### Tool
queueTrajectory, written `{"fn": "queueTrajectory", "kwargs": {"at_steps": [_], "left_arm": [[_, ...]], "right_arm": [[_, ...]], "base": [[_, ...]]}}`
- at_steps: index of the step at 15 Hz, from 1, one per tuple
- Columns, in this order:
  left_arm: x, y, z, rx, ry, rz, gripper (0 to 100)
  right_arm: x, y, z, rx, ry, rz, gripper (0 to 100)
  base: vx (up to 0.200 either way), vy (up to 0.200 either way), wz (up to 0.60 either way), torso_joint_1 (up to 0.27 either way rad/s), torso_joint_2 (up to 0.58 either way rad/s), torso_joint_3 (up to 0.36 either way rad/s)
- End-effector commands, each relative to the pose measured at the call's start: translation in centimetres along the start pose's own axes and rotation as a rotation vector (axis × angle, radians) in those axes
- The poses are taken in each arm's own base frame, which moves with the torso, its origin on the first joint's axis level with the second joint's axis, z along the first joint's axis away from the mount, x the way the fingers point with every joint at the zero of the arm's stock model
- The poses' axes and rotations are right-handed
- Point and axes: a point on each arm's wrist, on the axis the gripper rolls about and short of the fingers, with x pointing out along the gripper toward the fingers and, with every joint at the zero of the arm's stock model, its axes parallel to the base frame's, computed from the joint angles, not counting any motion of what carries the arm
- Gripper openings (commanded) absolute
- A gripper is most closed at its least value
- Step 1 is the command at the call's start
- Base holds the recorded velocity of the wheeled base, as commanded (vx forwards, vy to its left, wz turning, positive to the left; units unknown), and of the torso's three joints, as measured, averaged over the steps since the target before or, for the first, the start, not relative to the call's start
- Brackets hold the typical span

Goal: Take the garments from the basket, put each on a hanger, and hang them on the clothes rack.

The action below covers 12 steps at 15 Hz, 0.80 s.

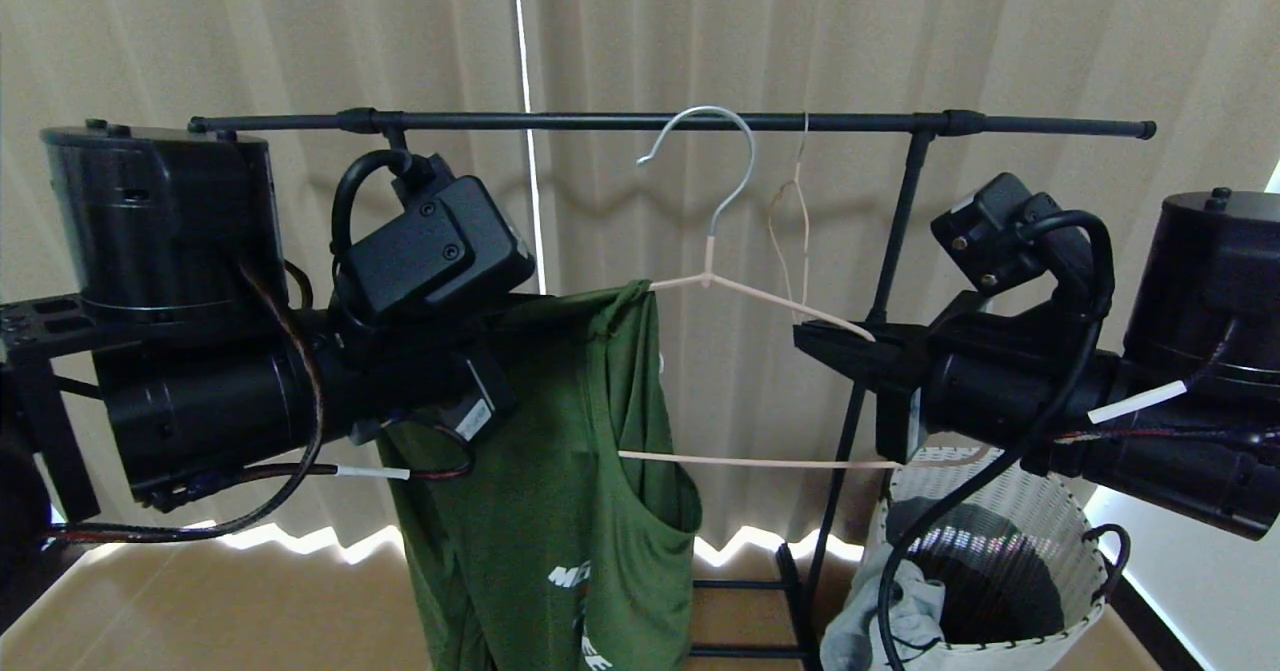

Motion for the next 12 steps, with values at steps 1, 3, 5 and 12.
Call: {"fn": "queueTrajectory", "kwargs": {"at_steps": [1, 3, 5, 12], "left_arm": [[-0.1, -0.3, -0.4, 0.002, -0.011, 0.013, 0], [0.0, -0.3, -0.5, 0.003, -0.036, 0.038, 0], [0.0, -0.2, -0.5, 0.002, -0.034, 0.041, 0], [-0.2, 0.7, -1.7, -0.011, 0.069, 0.154, 0]], "right_arm": [[0.0, 0.0, 0.0, 0.000, -0.002, 0.000, 0], [0.1, 0.0, 0.0, 0.000, 0.001, 0.000, 100], [0.1, 0.0, -0.1, 0.000, 0.003, -0.001, 100], [-0.3, -0.2, 0.0, -0.002, -0.030, -0.014, 100]], "base": [[0.000, 0.000, 0.00, 0.000, 0.00, 0.000], [0.000, 0.000, 0.00, 0.000, 0.00, 0.000], [0.000, 0.000, 0.00, 0.000, 0.00, 0.000], [0.000, 0.000, 0.00, 0.000, 0.00, 0.000]]}}
